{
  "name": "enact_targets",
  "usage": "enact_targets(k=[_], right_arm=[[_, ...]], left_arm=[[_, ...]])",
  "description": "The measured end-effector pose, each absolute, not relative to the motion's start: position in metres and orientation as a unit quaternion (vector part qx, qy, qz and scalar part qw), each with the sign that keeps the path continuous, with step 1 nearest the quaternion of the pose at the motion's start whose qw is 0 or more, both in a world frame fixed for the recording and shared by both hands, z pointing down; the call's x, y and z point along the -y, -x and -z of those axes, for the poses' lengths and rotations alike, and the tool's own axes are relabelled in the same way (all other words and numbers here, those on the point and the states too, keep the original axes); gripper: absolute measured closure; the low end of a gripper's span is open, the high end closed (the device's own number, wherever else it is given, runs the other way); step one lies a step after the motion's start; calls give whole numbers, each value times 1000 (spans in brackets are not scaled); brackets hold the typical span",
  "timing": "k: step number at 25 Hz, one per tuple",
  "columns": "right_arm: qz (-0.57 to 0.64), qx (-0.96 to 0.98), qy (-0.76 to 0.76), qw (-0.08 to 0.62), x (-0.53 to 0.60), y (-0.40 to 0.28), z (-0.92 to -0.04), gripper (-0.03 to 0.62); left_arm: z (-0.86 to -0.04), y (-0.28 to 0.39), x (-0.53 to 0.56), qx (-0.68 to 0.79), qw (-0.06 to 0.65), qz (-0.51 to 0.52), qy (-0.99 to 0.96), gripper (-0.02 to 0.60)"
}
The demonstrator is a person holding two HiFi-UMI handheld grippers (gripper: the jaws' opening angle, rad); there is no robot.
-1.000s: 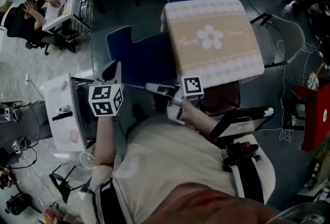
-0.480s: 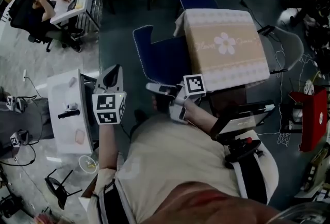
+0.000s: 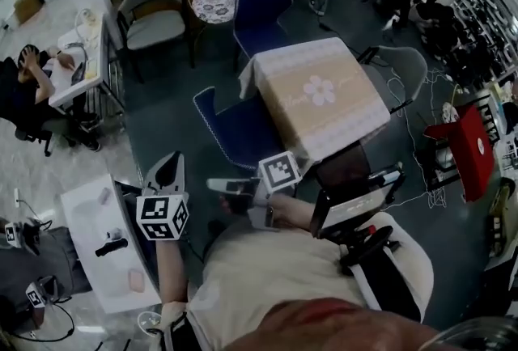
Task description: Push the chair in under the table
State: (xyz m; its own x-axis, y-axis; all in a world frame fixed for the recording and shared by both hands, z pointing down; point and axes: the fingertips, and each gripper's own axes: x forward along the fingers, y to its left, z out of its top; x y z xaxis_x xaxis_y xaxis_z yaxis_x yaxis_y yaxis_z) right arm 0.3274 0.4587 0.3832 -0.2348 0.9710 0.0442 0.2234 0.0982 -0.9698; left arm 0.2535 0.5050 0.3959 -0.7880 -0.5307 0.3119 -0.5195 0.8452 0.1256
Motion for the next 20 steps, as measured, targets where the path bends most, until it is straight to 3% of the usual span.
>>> enact_targets(k=[10,20], right_arm=[[-358,743,463,325,-481,-322,-347,583],[-348,701,489,385,-528,-308,-372,583]], left_arm=[[-388,-256,-516,937,152,29,-314,574],[-392,-240,-555,948,158,47,-272,574]])
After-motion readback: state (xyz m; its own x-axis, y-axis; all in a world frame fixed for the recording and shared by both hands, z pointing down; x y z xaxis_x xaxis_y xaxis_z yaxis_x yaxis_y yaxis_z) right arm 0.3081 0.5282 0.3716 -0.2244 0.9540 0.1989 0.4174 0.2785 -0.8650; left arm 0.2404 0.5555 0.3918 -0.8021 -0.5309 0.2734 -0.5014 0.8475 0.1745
